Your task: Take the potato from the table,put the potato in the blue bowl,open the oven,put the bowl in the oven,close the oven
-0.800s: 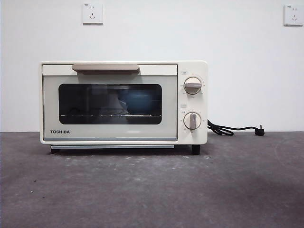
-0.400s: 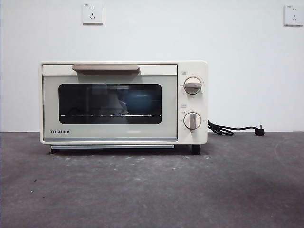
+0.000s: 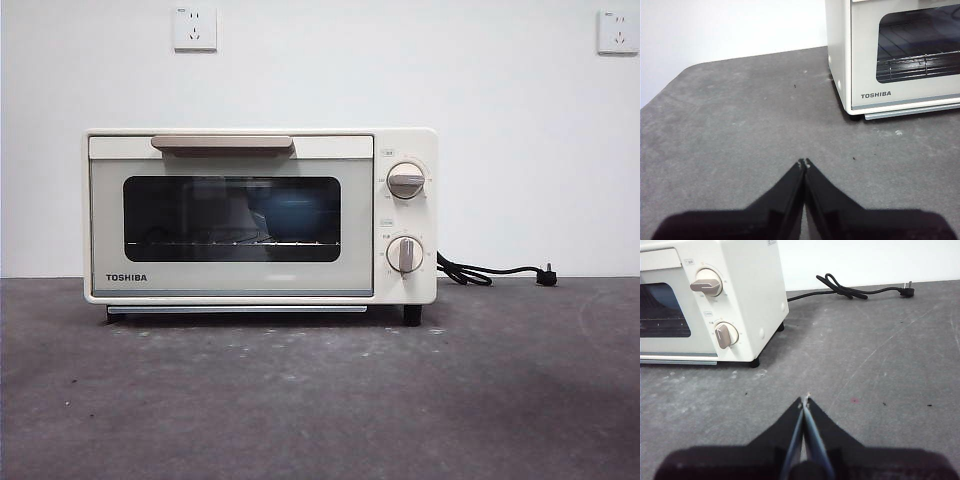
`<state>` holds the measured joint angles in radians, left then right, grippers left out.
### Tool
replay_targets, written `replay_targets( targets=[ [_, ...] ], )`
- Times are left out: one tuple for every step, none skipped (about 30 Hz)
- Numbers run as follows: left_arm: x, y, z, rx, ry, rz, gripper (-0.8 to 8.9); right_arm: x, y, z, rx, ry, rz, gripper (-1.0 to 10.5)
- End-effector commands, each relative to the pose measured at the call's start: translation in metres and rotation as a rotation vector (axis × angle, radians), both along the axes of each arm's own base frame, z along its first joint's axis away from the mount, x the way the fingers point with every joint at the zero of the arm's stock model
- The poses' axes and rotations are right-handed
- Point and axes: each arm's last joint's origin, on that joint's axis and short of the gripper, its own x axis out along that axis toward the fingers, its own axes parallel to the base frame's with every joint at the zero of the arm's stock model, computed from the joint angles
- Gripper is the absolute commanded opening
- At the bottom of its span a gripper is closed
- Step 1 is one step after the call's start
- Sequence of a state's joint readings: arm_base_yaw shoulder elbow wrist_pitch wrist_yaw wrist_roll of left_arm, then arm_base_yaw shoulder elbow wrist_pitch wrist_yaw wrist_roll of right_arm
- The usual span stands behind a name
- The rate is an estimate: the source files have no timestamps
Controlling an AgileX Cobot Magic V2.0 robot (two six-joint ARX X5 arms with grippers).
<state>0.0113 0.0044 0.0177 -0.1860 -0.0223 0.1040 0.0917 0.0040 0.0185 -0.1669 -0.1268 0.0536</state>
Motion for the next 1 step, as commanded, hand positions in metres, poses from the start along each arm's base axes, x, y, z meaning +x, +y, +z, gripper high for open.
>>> replay_targets(
  targets=[
    [0.0005, 0.0002, -0.0035, -0.006, 0.005, 0.004, -0.04, 0.0003, 0.0000, -0.0042, 0.006, 0.016, -0.004, 0.0]
  ],
)
